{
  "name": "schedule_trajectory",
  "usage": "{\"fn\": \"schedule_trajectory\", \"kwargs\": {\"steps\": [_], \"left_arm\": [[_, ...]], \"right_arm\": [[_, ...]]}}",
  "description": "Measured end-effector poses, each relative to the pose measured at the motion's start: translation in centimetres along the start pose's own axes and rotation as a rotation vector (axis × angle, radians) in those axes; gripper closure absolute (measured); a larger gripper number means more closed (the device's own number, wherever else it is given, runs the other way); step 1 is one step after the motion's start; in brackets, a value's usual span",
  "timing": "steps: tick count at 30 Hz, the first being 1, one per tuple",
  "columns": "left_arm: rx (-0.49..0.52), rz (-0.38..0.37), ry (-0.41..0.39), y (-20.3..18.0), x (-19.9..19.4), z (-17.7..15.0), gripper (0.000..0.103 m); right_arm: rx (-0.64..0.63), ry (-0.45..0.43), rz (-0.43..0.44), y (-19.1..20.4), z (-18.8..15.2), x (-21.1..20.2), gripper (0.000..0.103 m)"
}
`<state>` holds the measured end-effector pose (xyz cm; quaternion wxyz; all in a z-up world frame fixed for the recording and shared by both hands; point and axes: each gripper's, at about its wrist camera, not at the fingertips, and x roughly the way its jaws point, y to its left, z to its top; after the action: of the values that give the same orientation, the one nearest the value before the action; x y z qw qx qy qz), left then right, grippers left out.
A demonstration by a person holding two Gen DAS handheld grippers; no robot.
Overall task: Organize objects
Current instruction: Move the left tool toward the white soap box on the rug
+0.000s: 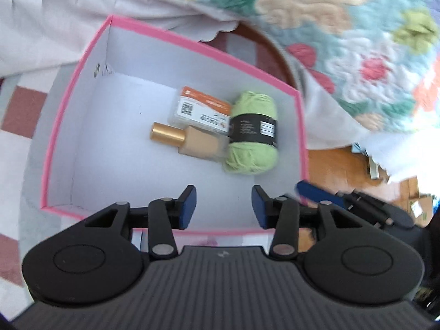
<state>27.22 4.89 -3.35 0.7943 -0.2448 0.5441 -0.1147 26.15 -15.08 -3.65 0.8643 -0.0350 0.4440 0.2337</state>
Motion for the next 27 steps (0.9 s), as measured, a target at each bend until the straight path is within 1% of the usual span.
{"fn": "schedule_trajectory", "kwargs": {"steps": [1, 2, 3, 5, 7, 10, 14, 16, 17, 19, 20, 22, 24, 27], "left_arm": [[0.02, 0.012, -0.003, -0.6, -0.2, -0.2, 0.053], [0.039, 0.027, -0.011, -1.3, -1.1, -0.2, 0.051], [0.057, 0.04, -0.025, -2.0, -2.1, -0.5, 0.049], [0.081, 0.051, -0.044, -2.7, -4.0, -1.1, 0.044], [0.102, 0.069, -0.06, -3.7, -5.6, -1.7, 0.042], [0.146, 0.116, -0.072, -5.2, -8.1, -3.1, 0.039], [0.203, 0.179, -0.083, -6.9, -10.8, -5.1, 0.031], [0.228, 0.211, -0.1, -7.7, -12.4, -6.2, 0.026], [0.237, 0.22, -0.111, -8.0, -13.3, -6.7, 0.023], [0.243, 0.223, -0.125, -8.4, -14.8, -7.7, 0.019], [0.244, 0.22, -0.128, -8.6, -15.5, -8.2, 0.016], [0.25, 0.222, -0.114, -9.0, -16.6, -9.2, 0.015], [0.249, 0.241, -0.078, -9.3, -17.4, -10.1, 0.015], [0.245, 0.25, -0.048, -9.6, -18.3, -11.4, 0.015]], "right_arm": [[-0.005, -0.022, -0.01, 0.1, -0.1, -1.7, 0.064], [-0.009, -0.047, -0.017, 0.0, -0.7, -3.9, 0.063], [-0.01, -0.055, -0.015, 0.0, -0.5, -5.1, 0.06], [-0.013, -0.063, 0.003, 0.4, -0.6, -6.8, 0.056], [-0.022, -0.065, 0.019, 1.0, -0.6, -8.4, 0.052], [-0.043, -0.066, 0.04, 1.9, -0.7, -10.3, 0.049], [-0.051, -0.081, 0.089, 2.6, -1.1, -13.3, 0.045], [-0.058, -0.083, 0.116, 2.9, -1.5, -14.7, 0.038], [-0.064, -0.085, 0.127, 3.1, -1.8, -15.5, 0.036], [-0.077, -0.093, 0.136, 3.4, -2.4, -16.9, 0.024], [-0.088, -0.095, 0.144, 3.7, -2.8, -17.7, 0.024], [-0.114, -0.094, 0.152, 4.3, -3.6, -19.3, 0.024], [-0.144, -0.102, 0.163, 5.0, -4.4, -21.0, 0.024], [-0.183, -0.12, 0.176, 5.8, -5.5, -23.0, 0.022]]}}
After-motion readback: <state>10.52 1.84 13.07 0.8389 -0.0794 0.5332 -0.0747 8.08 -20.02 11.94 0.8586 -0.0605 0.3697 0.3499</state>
